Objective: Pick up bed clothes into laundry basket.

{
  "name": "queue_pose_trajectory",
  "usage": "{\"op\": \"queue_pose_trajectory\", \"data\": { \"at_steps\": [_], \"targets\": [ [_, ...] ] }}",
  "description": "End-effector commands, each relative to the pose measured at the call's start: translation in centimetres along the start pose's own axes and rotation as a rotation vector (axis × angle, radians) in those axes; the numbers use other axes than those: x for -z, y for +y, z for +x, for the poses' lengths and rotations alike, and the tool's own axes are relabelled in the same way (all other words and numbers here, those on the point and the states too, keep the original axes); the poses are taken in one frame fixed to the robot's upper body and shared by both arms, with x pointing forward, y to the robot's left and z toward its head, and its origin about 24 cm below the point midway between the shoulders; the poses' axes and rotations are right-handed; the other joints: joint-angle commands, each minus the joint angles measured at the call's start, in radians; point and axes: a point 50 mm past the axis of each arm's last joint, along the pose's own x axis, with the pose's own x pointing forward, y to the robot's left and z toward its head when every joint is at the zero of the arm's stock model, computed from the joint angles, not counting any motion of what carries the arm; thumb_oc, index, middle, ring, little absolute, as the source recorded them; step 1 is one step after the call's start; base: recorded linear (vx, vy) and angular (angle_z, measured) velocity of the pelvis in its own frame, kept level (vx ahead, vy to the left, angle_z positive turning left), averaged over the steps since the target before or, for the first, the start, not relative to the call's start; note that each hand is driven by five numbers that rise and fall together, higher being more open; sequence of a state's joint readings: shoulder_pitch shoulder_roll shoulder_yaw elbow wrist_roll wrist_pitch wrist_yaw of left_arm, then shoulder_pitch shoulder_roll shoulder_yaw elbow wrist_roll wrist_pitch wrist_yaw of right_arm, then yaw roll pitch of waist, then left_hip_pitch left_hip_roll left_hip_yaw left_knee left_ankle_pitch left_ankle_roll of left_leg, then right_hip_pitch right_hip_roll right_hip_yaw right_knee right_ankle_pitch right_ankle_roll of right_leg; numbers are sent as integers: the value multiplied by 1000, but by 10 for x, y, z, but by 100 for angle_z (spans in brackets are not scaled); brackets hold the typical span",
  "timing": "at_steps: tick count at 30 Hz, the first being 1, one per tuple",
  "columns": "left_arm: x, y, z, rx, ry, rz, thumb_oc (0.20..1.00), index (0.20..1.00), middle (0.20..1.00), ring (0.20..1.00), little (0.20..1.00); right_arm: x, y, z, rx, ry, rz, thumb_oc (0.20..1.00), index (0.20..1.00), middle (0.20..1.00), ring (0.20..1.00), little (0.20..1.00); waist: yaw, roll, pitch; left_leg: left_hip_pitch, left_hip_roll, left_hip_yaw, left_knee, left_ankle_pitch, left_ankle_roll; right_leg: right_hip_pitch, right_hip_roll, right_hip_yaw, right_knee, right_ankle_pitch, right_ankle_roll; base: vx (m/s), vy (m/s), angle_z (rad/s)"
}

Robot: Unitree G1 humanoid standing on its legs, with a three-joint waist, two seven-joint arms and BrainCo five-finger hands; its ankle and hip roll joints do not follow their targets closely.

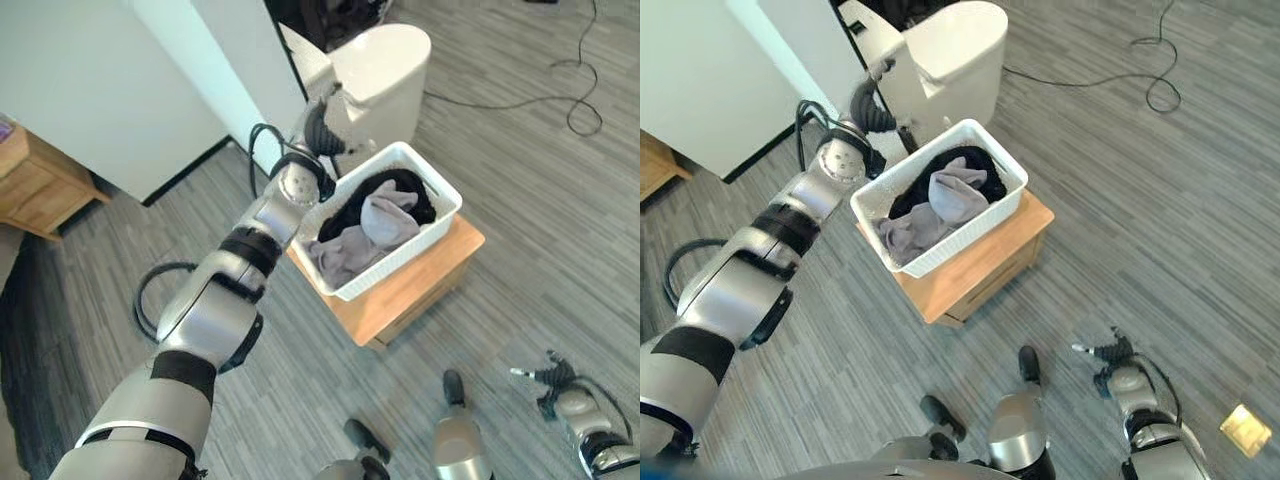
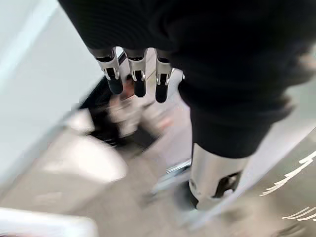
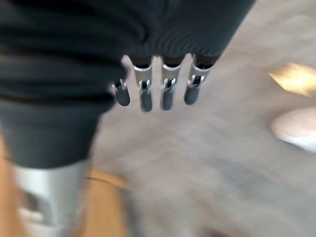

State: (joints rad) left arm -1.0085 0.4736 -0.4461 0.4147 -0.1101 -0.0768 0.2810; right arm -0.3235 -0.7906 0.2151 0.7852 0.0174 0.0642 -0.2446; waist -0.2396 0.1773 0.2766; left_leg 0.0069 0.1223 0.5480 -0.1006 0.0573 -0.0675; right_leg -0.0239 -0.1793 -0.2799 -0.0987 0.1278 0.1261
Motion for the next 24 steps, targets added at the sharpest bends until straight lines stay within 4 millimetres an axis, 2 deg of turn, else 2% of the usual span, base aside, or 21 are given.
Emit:
{"op": "queue_pose_trajectory", "data": {
  "at_steps": [1, 2, 3, 4, 5, 6, 7, 8, 9, 10, 11, 12, 13, 14, 15, 18, 20, 22, 23, 24],
  "targets": [
    [37, 106, -65, -305, 25, 16, 1000, 1000, 1000, 1000, 1000, -26, 1, -55, 45, -407, -90, 1000, 1000, 1000, 1000, 1000, -1, -49, -79, 67, 156, -4, 13, 54, -134, 13, -28, -43, 12, -81, 71, 76, 31, 33],
    [43, 128, -87, -365, 45, 10, 1000, 1000, 1000, 1000, 1000, -17, 11, -79, 12, -458, -129, 1000, 1000, 1000, 1000, 1000, -3, -48, -87, 69, 160, 3, 13, 55, -133, 9, -22, -36, 11, -79, 69, 80, 62, 25],
    [43, 151, -102, -432, 49, 23, 1000, 1000, 1000, 1000, 1000, -16, 19, -98, -28, -514, -142, 1000, 1000, 1000, 1000, 1000, 0, -50, -95, 74, 161, 5, 13, 52, -133, 12, -19, -35, 11, -79, 69, 63, -4, 34],
    [54, 160, -141, -494, 108, 25, 1000, 1000, 1000, 1000, 1000, -33, 30, -119, -66, -644, -152, 1000, 1000, 1000, 1000, 1000, 32, -60, -107, 77, 165, 0, 13, 52, -131, 20, -15, -40, 11, -84, 66, 54, -65, 46],
    [61, 156, -186, -551, 171, -11, 1000, 1000, 1000, 1000, 1000, -61, 35, -136, -74, -788, -100, 1000, 1000, 1000, 1000, 1000, 78, -73, -118, 78, 166, -13, 13, 52, -127, 33, -10, -50, 11, -94, 61, 48, -79, 48],
    [68, 151, -211, -574, 234, -35, 1000, 1000, 1000, 1000, 1000, -73, 41, -142, -107, -843, -74, 1000, 1000, 1000, 1000, 1000, 91, -78, -125, 78, 168, -19, 13, 53, -126, 39, -9, -56, 11, -98, 59, 22, -51, 11],
    [74, 147, -226, -596, 276, -54, 1000, 1000, 1000, 1000, 1000, -86, 45, -146, -119, -899, -43, 1000, 1000, 1000, 1000, 1000, 117, -84, -125, 76, 167, -29, 13, 54, -124, 42, -8, -60, 11, -101, 59, -59, -9, -1],
    [89, 129, -258, -641, 393, -151, 1000, 1000, 1000, 1000, 1000, -120, 61, -151, -167, -1020, 34, 1000, 1000, 1000, 1000, 1000, 191, -96, -111, 47, 159, -79, 13, 51, -111, 46, -9, -80, 11, -110, 53, -125, -2, 5],
    [94, 121, -262, -639, 423, -193, 1000, 1000, 1000, 1000, 1000, -131, 64, -152, -164, -1061, 43, 1000, 1000, 1000, 1000, 1000, 218, -100, -104, 31, 165, -83, 15, 61, -112, 52, -14, -107, 11, -114, 50, -212, -13, 30],
    [101, 111, -264, -630, 457, -259, 1000, 1000, 1000, 1000, 1000, -145, 66, -151, -155, -1108, 47, 1000, 1000, 1000, 1000, 1000, 235, -107, -96, 12, 192, -48, 22, 80, -115, 64, -29, -171, 11, -116, 46, -137, -16, 105],
    [102, 111, -264, -631, 456, -259, 1000, 1000, 1000, 1000, 1000, -145, 66, -151, -155, -1109, 47, 1000, 1000, 1000, 1000, 1000, 232, -107, -95, 11, 192, -50, 22, 80, -115, 65, -29, -173, 11, -116, 46, -118, 56, 167],
    [111, 93, -277, -627, 524, -351, 1000, 1000, 1000, 1000, 1000, -158, 65, -152, -146, -1156, 49, 1000, 1000, 1000, 1000, 1000, 234, -117, -96, 30, 244, 60, 31, 93, -127, 89, -53, -238, 14, -125, 44, -65, 150, 202],
    [115, 85, -286, -629, 569, -379, 1000, 1000, 1000, 1000, 1000, -162, 65, -153, -142, -1170, 58, 1000, 1000, 1000, 1000, 1000, 223, -119, -94, 50, 273, 136, 35, 108, -128, 102, -60, -279, 18, -117, 43, -63, 147, 173],
    [115, 84, -287, -630, 572, -380, 1000, 1000, 1000, 1000, 1000, -162, 66, -153, -146, -1171, 56, 1000, 1000, 1000, 1000, 1000, 221, -117, -92, 55, 275, 138, 34, 109, -130, 107, -59, -280, 17, -118, 43, -86, 208, 245],
    [120, 72, -307, -633, 649, -419, 1000, 1000, 1000, 1000, 1000, -166, 65, -156, -152, -1183, 73, 1000, 1000, 1000, 1000, 1000, 224, -118, -98, 83, 305, 196, 38, 134, -136, 137, -63, -323, 20, -114, 35, -81, 209, 224],
    [121, 63, -320, -618, 704, -433, 1000, 1000, 1000, 1000, 1000, -167, 67, -155, -161, -1174, 96, 1000, 1000, 1000, 1000, 1000, 237, -126, -109, 96, 323, 200, 41, 144, -140, 162, -75, -364, 24, -107, 29, -57, 202, 152],
    [123, 59, -329, -611, 751, -455, 1000, 1000, 1000, 1000, 1000, -167, 65, -153, -153, -1155, 139, 1000, 1000, 1000, 1000, 1000, 251, -152, -134, 116, 383, 259, 43, 164, -152, 189, -113, -467, 32, -77, 31, -41, 371, 97],
    [121, 55, -331, -575, 764, -470, 1000, 1000, 1000, 1000, 1000, -167, 64, -152, -148, -1146, 134, 1000, 1000, 1000, 1000, 1000, 252, -154, -145, 108, 368, 242, 42, 152, -152, 206, -125, -489, 37, -58, 48, 30, 486, 180],
    [117, 55, -319, -523, 709, -487, 1000, 1000, 1000, 1000, 1000, -170, 66, -152, -143, -1142, 142, 1000, 1000, 1000, 1000, 1000, 270, -183, -139, 50, 307, 182, 43, 115, -115, 221, -214, -533, 95, -19, 83, 43, 601, 210],
    [114, 57, -313, -501, 683, -481, 1000, 1000, 1000, 1000, 1000, -172, 68, -151, -146, -1136, 146, 1000, 1000, 1000, 1000, 1000, 282, -189, -134, 41, 290, 163, 42, 99, -106, 221, -238, -542, 125, -7, 89, 39, 591, 144]
  ]
}}
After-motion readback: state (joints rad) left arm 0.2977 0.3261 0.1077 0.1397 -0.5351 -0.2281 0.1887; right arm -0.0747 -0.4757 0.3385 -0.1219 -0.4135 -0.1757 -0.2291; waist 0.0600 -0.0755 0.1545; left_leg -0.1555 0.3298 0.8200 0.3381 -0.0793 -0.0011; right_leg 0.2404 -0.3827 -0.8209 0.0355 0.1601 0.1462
